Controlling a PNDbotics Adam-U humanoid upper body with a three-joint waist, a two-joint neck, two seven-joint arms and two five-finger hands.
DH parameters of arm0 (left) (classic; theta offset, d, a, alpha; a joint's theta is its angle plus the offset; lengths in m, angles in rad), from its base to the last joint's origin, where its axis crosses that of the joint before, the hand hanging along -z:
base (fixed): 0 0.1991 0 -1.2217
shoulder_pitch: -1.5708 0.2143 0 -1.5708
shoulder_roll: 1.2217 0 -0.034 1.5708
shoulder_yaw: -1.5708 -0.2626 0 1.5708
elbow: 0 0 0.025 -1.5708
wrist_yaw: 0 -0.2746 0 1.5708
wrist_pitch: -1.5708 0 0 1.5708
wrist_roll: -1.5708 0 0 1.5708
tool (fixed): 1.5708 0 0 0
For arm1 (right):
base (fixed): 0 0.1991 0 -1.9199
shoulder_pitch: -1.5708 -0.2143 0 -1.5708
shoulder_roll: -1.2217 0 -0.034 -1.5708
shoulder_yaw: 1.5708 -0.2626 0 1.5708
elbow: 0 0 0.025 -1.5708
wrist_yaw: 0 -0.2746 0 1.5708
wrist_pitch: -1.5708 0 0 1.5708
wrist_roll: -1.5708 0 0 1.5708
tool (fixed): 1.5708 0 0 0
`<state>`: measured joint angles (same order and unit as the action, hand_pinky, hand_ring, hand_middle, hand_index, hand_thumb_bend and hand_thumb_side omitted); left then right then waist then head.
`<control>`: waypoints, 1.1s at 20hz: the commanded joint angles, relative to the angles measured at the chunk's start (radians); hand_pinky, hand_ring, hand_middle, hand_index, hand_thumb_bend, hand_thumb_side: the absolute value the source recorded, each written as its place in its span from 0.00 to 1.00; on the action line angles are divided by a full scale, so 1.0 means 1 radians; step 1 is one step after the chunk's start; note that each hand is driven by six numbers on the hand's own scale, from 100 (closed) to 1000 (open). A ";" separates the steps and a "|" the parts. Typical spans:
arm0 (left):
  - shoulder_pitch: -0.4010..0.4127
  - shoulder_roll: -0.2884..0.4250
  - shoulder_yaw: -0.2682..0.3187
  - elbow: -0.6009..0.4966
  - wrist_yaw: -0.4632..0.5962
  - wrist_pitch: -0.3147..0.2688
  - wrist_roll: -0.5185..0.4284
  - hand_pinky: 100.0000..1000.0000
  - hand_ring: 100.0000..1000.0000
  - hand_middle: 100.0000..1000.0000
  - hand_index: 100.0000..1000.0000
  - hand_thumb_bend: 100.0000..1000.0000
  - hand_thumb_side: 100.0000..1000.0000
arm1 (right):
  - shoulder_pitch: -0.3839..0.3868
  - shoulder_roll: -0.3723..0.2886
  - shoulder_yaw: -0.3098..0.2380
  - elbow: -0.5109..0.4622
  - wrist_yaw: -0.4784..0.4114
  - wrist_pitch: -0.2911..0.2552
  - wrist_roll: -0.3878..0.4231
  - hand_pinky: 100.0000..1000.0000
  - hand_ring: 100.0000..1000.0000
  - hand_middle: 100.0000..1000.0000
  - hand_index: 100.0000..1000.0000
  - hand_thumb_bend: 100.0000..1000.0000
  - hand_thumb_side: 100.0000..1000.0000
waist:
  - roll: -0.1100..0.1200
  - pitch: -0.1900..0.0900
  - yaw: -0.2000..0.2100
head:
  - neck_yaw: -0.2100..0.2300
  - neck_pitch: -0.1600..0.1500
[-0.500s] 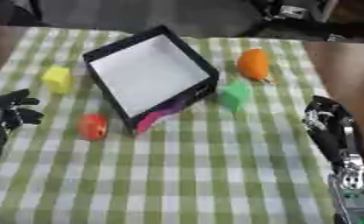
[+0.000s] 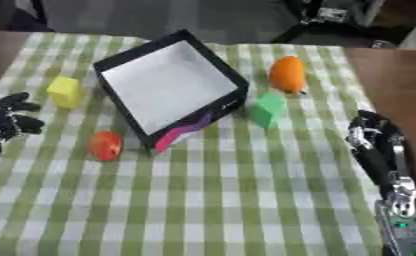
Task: Pick up objects on the table and place them in the box.
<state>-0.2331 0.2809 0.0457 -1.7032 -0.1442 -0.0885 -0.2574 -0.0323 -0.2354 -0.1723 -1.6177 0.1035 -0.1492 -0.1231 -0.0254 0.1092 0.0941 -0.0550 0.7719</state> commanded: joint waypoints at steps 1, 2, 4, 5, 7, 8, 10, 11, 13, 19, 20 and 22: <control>-0.064 0.093 -0.023 0.004 -0.044 -0.020 -0.021 0.66 0.61 0.69 0.89 0.00 0.86 | 0.004 -0.038 -0.008 -0.007 0.010 0.001 -0.002 0.75 0.49 0.56 0.76 0.00 0.49 | 0.028 -0.033 -0.002 | -0.010 -0.002; -0.089 0.118 -0.041 0.015 -0.059 -0.023 -0.035 0.66 0.62 0.69 0.89 0.00 0.85 | 0.009 -0.042 -0.008 -0.006 0.011 0.001 -0.002 0.75 0.49 0.56 0.76 0.00 0.49 | 0.036 -0.038 -0.002 | -0.014 -0.002; -0.141 0.171 -0.087 0.058 -0.092 -0.016 -0.066 0.68 0.64 0.70 0.89 0.03 0.80 | 0.017 -0.049 -0.007 -0.004 0.014 0.001 0.000 0.75 0.49 0.56 0.76 0.00 0.49 | 0.047 -0.049 -0.005 | -0.016 -0.002; -0.169 0.198 -0.113 0.084 -0.109 -0.014 -0.082 0.71 0.66 0.71 0.89 0.14 0.74 | 0.021 -0.052 -0.006 -0.003 0.016 0.002 0.001 0.75 0.49 0.56 0.76 0.00 0.49 | 0.052 -0.055 -0.007 | -0.016 -0.002; -0.226 0.255 -0.170 0.140 -0.144 -0.020 -0.117 0.73 0.67 0.72 0.89 0.22 0.71 | 0.027 -0.056 -0.003 -0.001 0.017 0.001 0.003 0.75 0.49 0.56 0.76 0.00 0.49 | 0.058 -0.065 -0.012 | -0.012 -0.002; -0.254 0.284 -0.198 0.168 -0.161 -0.024 -0.135 0.73 0.67 0.72 0.89 0.23 0.71 | 0.029 -0.056 -0.002 -0.001 0.018 0.000 0.005 0.75 0.49 0.56 0.76 0.00 0.49 | 0.059 -0.069 -0.015 | -0.009 -0.002; -0.310 0.339 -0.242 0.224 -0.195 -0.024 -0.169 0.74 0.69 0.73 0.89 0.27 0.68 | 0.032 -0.056 0.000 0.000 0.017 0.000 0.007 0.75 0.49 0.56 0.76 0.00 0.49 | 0.058 -0.072 -0.023 | -0.003 -0.002; -0.338 0.367 -0.255 0.251 -0.212 -0.026 -0.186 0.76 0.69 0.73 0.90 0.30 0.66 | 0.032 -0.056 0.001 0.001 0.017 -0.001 0.008 0.75 0.49 0.56 0.76 0.00 0.49 | 0.056 -0.073 -0.028 | -0.001 -0.002; -0.394 0.423 -0.279 0.308 -0.247 -0.038 -0.221 0.77 0.71 0.74 0.91 0.34 0.65 | 0.028 -0.056 0.003 0.001 0.016 -0.002 0.010 0.75 0.49 0.56 0.76 0.00 0.49 | 0.052 -0.071 -0.038 | 0.003 -0.002; -0.564 0.540 -0.340 0.478 -0.352 -0.083 -0.326 0.79 0.73 0.76 0.90 0.42 0.58 | 0.019 -0.049 0.006 0.001 0.012 -0.003 0.013 0.75 0.49 0.56 0.76 0.00 0.49 | 0.043 -0.063 -0.053 | 0.017 -0.002; -0.594 0.528 -0.343 0.508 -0.370 -0.088 -0.344 0.79 0.73 0.76 0.90 0.42 0.56 | 0.019 -0.048 0.005 0.001 0.011 -0.003 0.013 0.75 0.49 0.56 0.76 0.00 0.49 | 0.042 -0.063 -0.050 | 0.014 -0.002; -0.652 0.501 -0.349 0.566 -0.406 -0.106 -0.380 0.79 0.74 0.76 0.90 0.44 0.54 | 0.019 -0.048 0.004 0.001 0.011 -0.003 0.013 0.75 0.49 0.56 0.76 0.00 0.49 | 0.039 -0.063 -0.044 | 0.006 -0.002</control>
<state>-0.8587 0.7664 -0.3048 -1.1620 -0.5280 -0.1860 -0.6157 -0.0035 -0.2626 -0.1658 -1.6053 0.1174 -0.1503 -0.1127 0.0230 0.0645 0.0508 -0.0462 0.7720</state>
